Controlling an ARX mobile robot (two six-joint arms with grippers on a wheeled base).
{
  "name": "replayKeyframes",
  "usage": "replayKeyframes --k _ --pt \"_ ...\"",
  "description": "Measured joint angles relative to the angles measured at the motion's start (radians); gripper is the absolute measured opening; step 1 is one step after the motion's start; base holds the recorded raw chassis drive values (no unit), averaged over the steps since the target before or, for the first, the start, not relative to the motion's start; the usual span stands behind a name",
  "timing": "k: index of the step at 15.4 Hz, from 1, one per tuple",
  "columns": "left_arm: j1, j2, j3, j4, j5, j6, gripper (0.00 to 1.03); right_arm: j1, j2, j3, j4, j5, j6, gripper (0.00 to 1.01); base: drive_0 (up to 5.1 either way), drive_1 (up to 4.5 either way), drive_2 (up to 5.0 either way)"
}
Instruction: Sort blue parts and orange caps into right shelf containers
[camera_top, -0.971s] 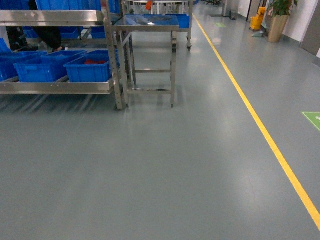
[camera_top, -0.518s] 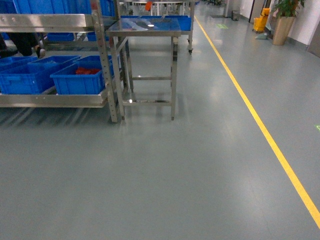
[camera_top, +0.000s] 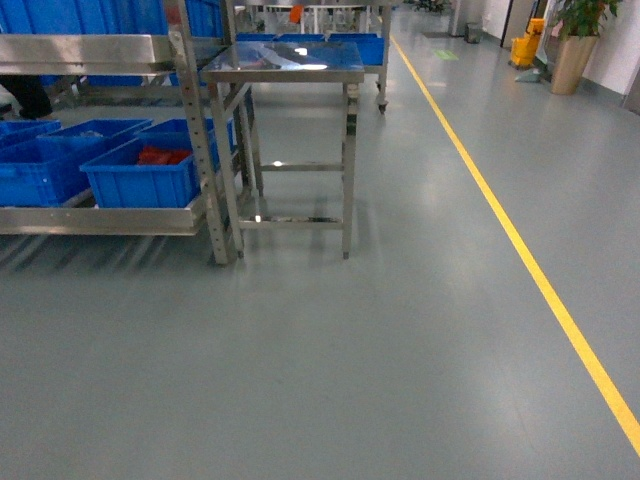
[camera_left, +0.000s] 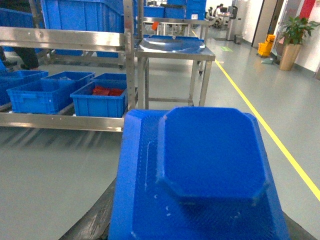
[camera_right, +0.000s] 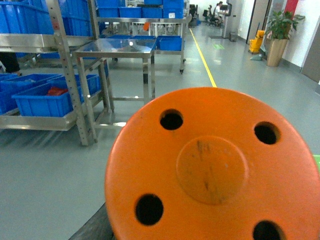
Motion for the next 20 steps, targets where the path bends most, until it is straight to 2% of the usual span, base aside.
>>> replayKeyframes --k 20 --pt "0.000 0.000 0.000 0.000 -0.001 0.000 0.42 0.000 0.000 0.000 0.002 0.000 0.000 0.45 0.0 4.29 -4.3"
